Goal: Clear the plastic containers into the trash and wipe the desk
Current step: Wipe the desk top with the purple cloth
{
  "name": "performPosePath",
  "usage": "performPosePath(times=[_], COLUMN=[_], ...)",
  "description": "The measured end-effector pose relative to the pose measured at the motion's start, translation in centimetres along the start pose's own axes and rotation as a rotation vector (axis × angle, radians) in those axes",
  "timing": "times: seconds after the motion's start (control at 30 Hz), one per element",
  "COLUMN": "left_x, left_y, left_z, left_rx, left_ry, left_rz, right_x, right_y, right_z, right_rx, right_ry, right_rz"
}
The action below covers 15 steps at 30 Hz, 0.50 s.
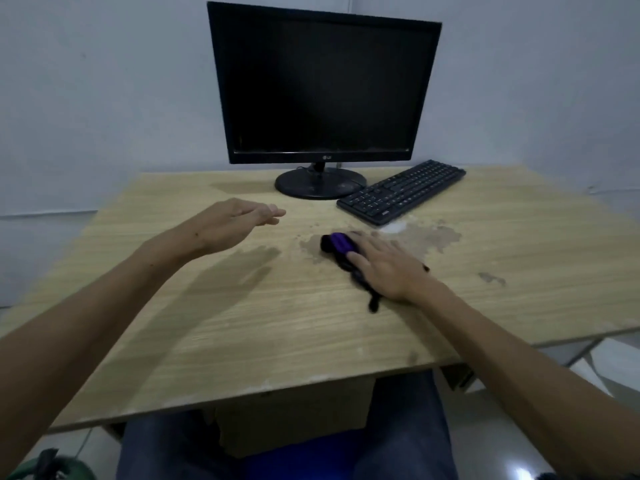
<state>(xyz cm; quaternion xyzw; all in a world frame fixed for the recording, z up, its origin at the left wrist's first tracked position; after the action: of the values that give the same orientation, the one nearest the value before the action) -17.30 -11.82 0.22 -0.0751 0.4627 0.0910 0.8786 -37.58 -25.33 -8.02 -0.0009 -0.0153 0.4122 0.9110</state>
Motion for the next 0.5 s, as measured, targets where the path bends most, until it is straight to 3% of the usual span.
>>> performPosePath(times=[0.13,0.23,0.3,0.4,0.5], left_x=[-1.5,-2.4,-2.7,-3.8,-5.0], left_y=[-1.2,-2.4,-3.2,-4.8,-6.3], left_z=[-3.1,-5.6,-7.2,-10.2,-12.9], left_rx=[0.041,0.082,0.101,0.122,0.14], left_ry=[-0.03,-0.038,-0.053,-0.054,-0.045], left_rz=[-0.043,-0.082,-0.095,-0.124,-0.141], right_x=[-7.8,-8.0,-4.7,2.5,5.2], right_y=[4.1,8.7,11.2,12.7,11.6], right_z=[-0.6,-0.6,-0.2,0.5,0.3], right_rx=[0.014,0.019,-0.02,-0.077,-0.064], right_ry=[0.037,0.027,0.058,0.064,0.065], right_rz=[-0.202,-0.247,-0.177,0.079,0.232])
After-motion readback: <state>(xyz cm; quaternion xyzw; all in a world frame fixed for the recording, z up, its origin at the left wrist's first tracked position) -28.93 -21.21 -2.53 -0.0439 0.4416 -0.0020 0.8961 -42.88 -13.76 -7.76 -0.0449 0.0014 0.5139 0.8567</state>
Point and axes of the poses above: each hand's wrist, its own y-axis away from the middle knuckle, its own z-axis out of the back of the hand, x = y × z, the point moved 10 cm from there along -y, towards the middle knuckle, and after that the axes turned 12 degrees about y, right-handed, at the moved point
